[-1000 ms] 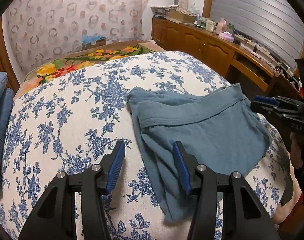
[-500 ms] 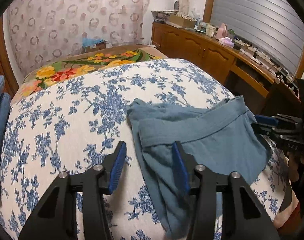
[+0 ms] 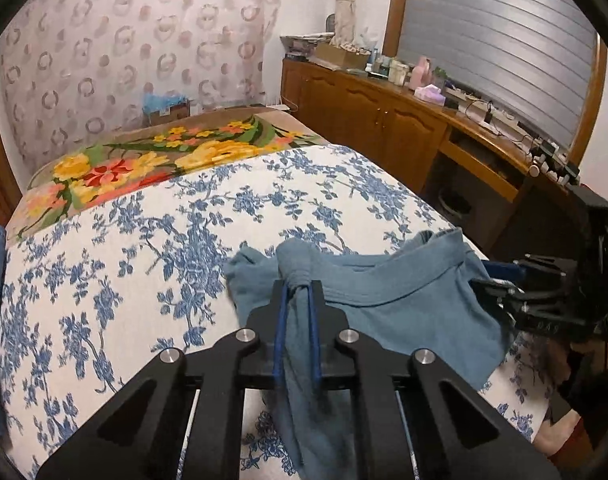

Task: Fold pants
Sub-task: 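Grasp the folded shorts' edge with the left gripper while the right gripper grasps it too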

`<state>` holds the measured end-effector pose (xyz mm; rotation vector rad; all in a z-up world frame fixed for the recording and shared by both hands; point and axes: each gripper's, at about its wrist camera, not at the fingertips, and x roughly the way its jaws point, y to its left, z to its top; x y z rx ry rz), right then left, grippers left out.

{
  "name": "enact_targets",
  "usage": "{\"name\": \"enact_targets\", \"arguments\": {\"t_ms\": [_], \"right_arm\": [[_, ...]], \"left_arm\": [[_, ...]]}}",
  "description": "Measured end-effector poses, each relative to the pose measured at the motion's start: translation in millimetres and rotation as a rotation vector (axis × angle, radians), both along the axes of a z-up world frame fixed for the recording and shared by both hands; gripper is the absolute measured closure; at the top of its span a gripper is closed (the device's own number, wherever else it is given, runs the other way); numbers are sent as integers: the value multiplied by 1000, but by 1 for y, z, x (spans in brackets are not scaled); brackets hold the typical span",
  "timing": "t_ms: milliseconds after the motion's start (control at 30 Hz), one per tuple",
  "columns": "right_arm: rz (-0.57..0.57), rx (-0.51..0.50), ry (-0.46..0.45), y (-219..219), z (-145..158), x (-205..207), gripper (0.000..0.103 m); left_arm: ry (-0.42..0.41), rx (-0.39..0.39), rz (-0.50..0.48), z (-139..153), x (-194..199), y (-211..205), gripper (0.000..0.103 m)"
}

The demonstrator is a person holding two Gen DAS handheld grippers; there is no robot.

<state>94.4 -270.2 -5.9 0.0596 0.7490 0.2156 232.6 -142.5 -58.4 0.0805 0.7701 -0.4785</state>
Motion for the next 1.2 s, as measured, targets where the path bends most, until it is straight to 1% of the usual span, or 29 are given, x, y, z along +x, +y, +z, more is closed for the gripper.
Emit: {"name": "enact_targets", "arguments": {"t_ms": [100, 200, 267, 300, 333, 367, 400, 433, 500, 767, 867, 967, 1067, 1133, 1200], "right_arm": [[-2, -16, -4, 2, 0, -2, 62], [-1, -8, -4, 3, 0, -2, 62], [-1, -1, -4, 2, 1, -2, 62], [-1, 0, -4, 2, 1, -2, 62], [-1, 2, -4, 1, 1, -2, 62], [-1, 3, -4, 1, 1, -2, 62], [-1, 4, -4, 0, 1, -2, 62], [-2, 5, -4, 0, 1, -2, 62], [-1, 8, -4, -2, 1, -2, 62], [10, 45, -6, -8, 2, -4, 61], [6, 46, -12, -9, 3, -5, 52], [9, 48, -2, -6, 3, -2, 47], [16, 52, -4, -2, 5, -1, 45], [21, 62, -13, -1, 7, -1, 44], [16, 73, -23, -1, 10, -2, 43]], "left_arm": [[14, 29, 14, -5, 4, 0, 92], [48, 44, 34, -13, 7, 3, 86], [58, 46, 49, -16, 9, 7, 80], [62, 46, 62, -18, 10, 10, 72], [62, 43, 69, -18, 10, 12, 67], [61, 39, 71, -19, 10, 14, 63], [60, 34, 75, -19, 10, 17, 52], [58, 31, 77, -18, 9, 18, 45], [54, 28, 77, -18, 9, 21, 39], [88, 54, 84, -31, 12, 19, 39], [101, 57, 84, -37, 13, 17, 39], [103, 52, 84, -38, 13, 17, 38], [102, 45, 87, -41, 13, 19, 35], [103, 42, 95, -42, 15, 20, 29], [117, 27, 105, -43, 16, 23, 26]]}}
